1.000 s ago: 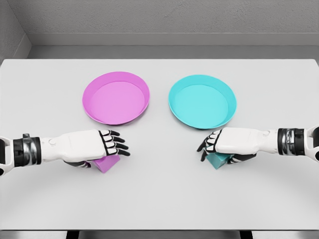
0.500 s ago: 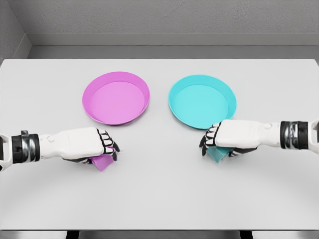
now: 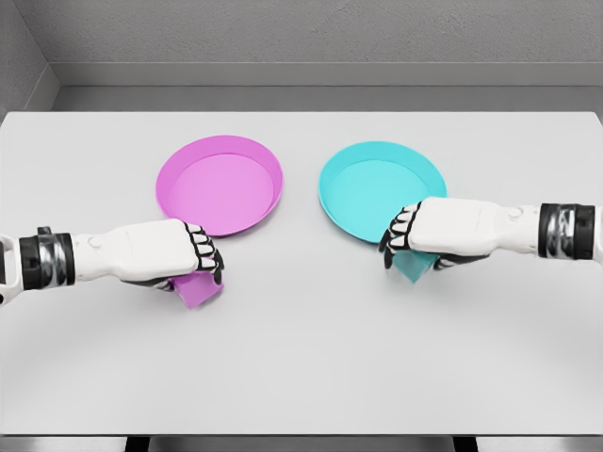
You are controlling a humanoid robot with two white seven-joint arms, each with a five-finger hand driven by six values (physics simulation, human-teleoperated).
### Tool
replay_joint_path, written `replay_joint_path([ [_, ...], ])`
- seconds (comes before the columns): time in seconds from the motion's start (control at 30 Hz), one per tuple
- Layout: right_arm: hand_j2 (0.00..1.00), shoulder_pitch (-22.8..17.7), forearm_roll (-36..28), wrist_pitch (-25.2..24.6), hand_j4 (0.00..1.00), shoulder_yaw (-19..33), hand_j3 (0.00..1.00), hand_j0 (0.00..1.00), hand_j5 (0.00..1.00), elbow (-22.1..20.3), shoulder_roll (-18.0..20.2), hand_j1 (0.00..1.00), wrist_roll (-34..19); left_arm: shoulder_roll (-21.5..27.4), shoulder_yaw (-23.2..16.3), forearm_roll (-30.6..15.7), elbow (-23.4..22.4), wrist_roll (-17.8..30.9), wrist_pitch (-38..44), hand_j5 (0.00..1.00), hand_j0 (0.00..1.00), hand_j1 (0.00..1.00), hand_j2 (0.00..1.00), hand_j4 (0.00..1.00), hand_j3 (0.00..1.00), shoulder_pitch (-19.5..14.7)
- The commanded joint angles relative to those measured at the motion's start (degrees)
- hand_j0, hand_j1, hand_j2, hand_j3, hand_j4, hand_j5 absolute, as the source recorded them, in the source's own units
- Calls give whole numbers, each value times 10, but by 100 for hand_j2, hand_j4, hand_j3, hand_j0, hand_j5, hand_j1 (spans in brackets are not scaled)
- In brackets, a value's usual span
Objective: Place the blocks in the corresponding plates according to their colors
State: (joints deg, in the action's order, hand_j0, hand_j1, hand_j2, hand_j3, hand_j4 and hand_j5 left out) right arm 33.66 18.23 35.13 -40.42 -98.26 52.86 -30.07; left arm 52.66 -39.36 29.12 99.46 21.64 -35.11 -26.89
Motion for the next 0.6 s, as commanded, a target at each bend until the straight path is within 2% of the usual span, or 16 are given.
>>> replay_joint_path([
  [0.0, 57, 1, -3, -1, 57, 2, 57, 57, 57, 5, -3, 57, 0, -1, 1, -4, -4, 0, 1, 60, 60, 60, 60, 60, 60, -2],
  [0.13, 57, 20, -3, -1, 57, 2, 57, 57, 57, 39, -6, 57, 0, -1, 1, -12, -7, 0, 1, 60, 60, 60, 60, 60, 60, -12],
  [0.23, 56, 25, -3, -1, 56, 2, 56, 56, 56, 41, -16, 56, 0, -1, 1, -15, -12, -1, 1, 59, 59, 59, 59, 59, 59, -24],
  [0.33, 56, 37, 0, -1, 56, 1, 56, 56, 56, 52, -27, 56, -1, -2, 0, -16, -30, 0, 1, 59, 59, 59, 59, 59, 59, -42],
  [0.43, 56, 53, 1, -1, 56, 0, 56, 56, 56, 82, -45, 56, -5, -12, 1, -16, -54, 0, 1, 59, 59, 59, 59, 59, 59, -54],
  [0.57, 56, 66, 2, -1, 56, -1, 56, 56, 56, 117, -66, 56, -10, -24, 1, -16, -99, 0, 1, 59, 59, 59, 59, 59, 59, -87],
])
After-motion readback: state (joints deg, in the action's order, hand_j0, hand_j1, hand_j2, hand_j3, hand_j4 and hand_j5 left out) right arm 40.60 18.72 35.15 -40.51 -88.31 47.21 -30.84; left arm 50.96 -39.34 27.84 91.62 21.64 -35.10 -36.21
